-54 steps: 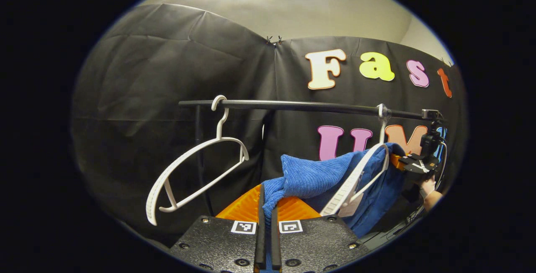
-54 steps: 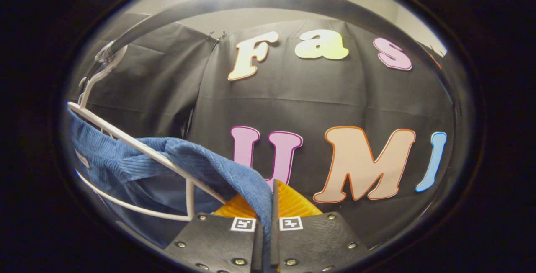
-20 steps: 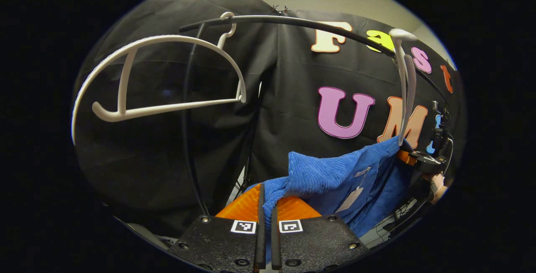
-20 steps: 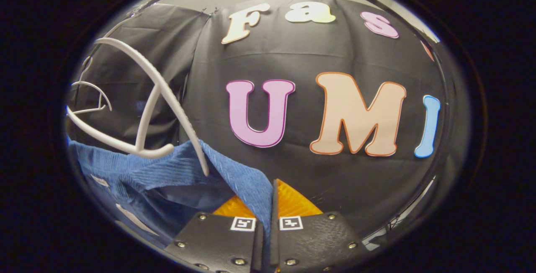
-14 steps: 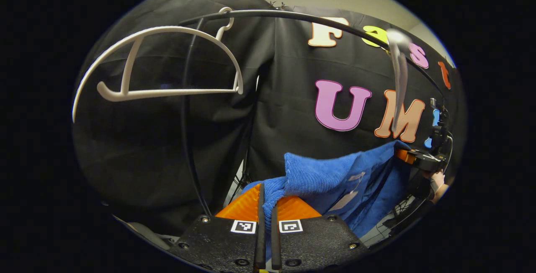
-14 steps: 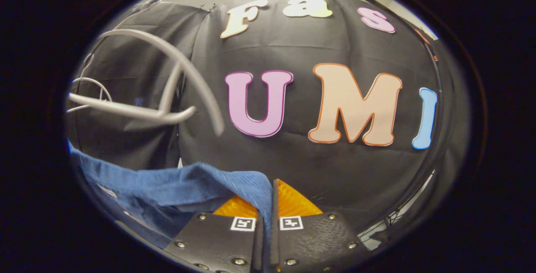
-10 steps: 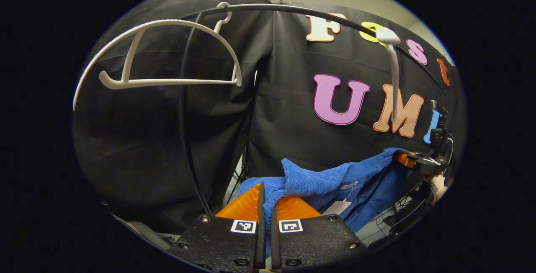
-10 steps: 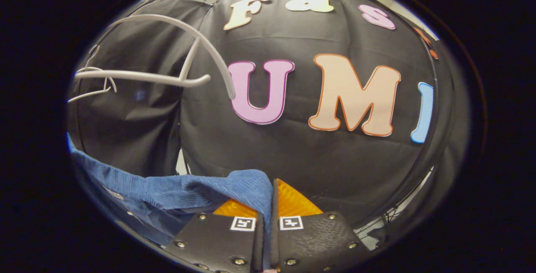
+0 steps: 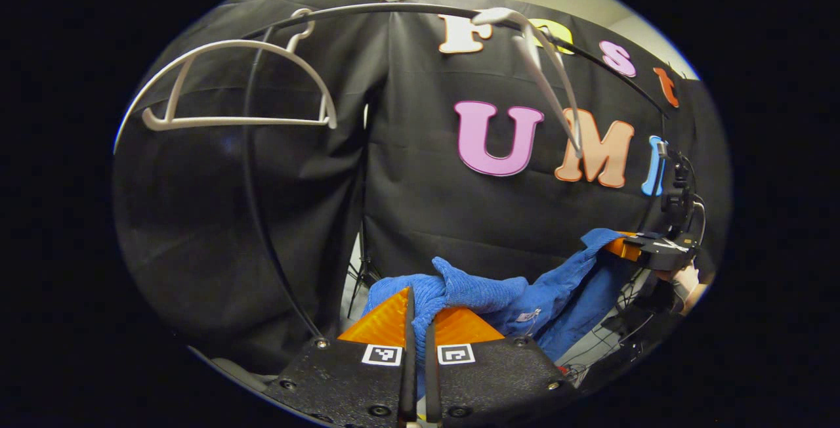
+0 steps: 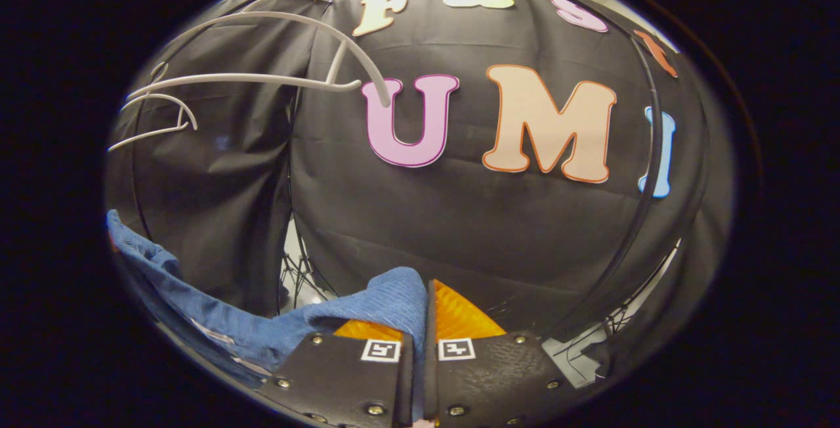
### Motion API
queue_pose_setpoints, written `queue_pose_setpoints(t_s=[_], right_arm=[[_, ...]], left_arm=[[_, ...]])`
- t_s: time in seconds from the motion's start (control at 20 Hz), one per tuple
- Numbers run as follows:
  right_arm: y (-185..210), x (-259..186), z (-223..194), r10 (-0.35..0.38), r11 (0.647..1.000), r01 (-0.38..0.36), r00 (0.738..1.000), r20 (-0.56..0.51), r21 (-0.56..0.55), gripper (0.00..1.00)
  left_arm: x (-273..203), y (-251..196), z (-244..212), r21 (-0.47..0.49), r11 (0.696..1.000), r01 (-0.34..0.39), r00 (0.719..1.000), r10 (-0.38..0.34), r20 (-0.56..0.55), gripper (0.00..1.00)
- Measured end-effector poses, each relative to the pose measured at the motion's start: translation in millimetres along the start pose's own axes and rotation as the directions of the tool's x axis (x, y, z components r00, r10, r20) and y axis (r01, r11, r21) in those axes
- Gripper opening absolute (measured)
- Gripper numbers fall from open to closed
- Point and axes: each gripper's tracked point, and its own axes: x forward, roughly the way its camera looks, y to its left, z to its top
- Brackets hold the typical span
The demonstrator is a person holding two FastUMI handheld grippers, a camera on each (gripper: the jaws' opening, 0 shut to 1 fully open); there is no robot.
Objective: Grasp the clothes on the hanger with both hands and then place them into the laundry hamper below.
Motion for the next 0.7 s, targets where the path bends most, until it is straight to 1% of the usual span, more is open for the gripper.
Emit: queue_pose_setpoints(t_s=[0.2,0.35,0.55,0.7], right_arm=[[8.0,-20.3,1.3,0.022,1.000,-0.022,1.000,0.010,0.018,0.07],[12.3,-32.0,7.6,0.039,0.999,-0.040,0.999,0.023,0.026,0.07],[12.3,-44.4,19.4,0.054,0.998,-0.056,0.998,0.042,0.034,0.07],[10.5,-53.6,30.4,0.058,0.998,-0.060,0.997,0.057,0.029,0.07]], left_arm=[[1.7,-31.2,-3.5,0.021,0.996,0.086,0.996,-0.085,-0.014,0.06],[10.3,-60.4,0.5,0.057,0.987,0.149,0.989,-0.148,-0.011,0.06],[20.4,-102.7,15.7,0.085,0.968,0.236,0.971,-0.238,0.007,0.06],[29.2,-141.4,29.7,0.098,0.948,0.303,0.951,-0.307,0.028,0.05]])
